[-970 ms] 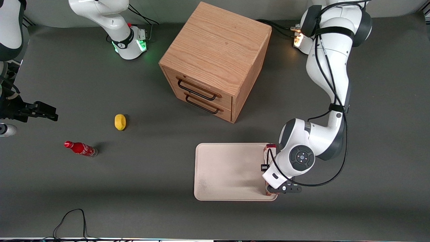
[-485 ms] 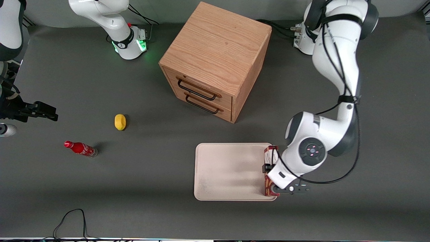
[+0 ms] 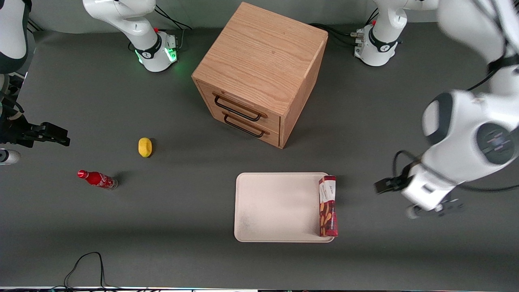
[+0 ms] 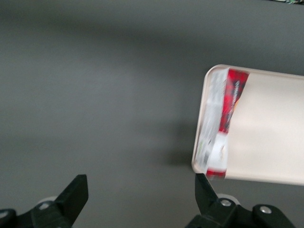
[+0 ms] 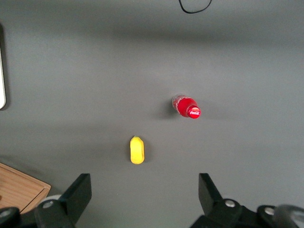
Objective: Place red cookie box on tray
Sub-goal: 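Raise the left gripper away from the box on the tray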
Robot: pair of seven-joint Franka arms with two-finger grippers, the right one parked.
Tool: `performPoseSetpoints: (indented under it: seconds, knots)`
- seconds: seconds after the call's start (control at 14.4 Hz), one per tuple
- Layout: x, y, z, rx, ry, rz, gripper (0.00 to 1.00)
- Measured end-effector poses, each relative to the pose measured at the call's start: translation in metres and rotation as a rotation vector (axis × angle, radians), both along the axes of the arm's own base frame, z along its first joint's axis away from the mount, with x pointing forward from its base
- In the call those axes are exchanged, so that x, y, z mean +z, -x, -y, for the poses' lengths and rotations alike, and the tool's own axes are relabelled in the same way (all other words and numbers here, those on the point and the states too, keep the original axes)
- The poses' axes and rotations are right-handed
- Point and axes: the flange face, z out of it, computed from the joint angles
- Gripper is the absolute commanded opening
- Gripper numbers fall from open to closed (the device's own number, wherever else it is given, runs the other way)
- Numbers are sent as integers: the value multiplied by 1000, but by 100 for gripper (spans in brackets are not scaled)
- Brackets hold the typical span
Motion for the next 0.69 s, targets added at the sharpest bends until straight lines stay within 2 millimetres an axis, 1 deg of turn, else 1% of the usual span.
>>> performPoseSetpoints:
  seconds: [0.21, 0.35, 0.49, 0.55, 0.69]
  knots:
    - [48, 45, -40, -8, 3, -43, 100]
    - [73, 78, -69, -46, 0, -58, 100]
    - [88, 110, -96, -73, 8, -53, 100]
    - [93, 125, -105, -74, 11, -49, 100]
    - [103, 149, -115, -72, 13, -39, 100]
